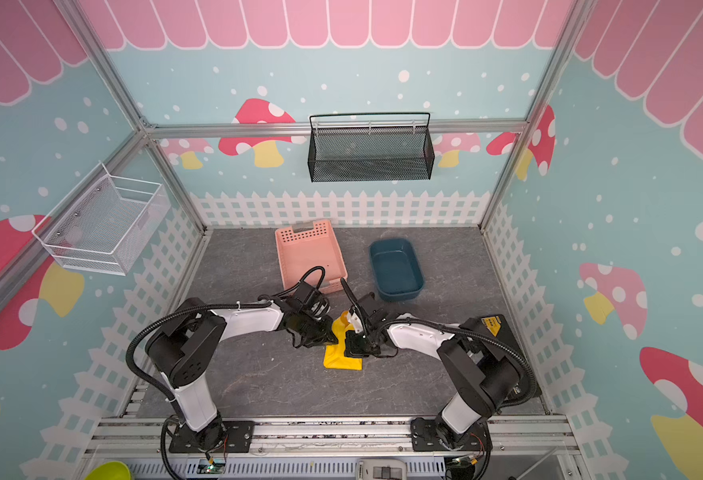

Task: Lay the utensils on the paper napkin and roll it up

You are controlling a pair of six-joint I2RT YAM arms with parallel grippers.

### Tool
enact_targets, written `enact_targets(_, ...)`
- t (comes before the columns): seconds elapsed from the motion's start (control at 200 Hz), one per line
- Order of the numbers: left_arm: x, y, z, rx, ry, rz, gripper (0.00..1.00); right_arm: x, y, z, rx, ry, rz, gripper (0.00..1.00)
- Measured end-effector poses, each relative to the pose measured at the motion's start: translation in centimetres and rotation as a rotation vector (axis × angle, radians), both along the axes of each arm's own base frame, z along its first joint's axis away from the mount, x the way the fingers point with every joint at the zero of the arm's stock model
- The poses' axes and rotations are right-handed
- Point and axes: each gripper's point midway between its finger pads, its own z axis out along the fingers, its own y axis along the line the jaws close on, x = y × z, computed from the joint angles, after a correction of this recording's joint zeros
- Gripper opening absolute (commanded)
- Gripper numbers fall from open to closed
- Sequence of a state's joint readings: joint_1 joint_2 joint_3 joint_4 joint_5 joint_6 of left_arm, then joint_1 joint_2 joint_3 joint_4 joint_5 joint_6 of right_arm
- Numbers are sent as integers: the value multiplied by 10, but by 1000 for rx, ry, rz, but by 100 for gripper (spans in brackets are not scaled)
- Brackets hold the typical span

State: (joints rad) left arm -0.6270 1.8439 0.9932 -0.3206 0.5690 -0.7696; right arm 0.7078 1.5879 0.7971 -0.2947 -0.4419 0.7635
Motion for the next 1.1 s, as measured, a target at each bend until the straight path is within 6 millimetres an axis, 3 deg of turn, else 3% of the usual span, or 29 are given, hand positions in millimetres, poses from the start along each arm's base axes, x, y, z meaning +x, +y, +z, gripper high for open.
enact_targets(0.585,0,-3,7,11,15,-5,4,-10,-3,-11,-6,39,12,0)
enact_targets(0.926,9,-37,43,-80,-22,-57,4,-10,-1,-11,7,41,17,0)
enact_targets(1.101,8,-45,34,-83,16,-66,4,-10,0,-11,12,38,18,0)
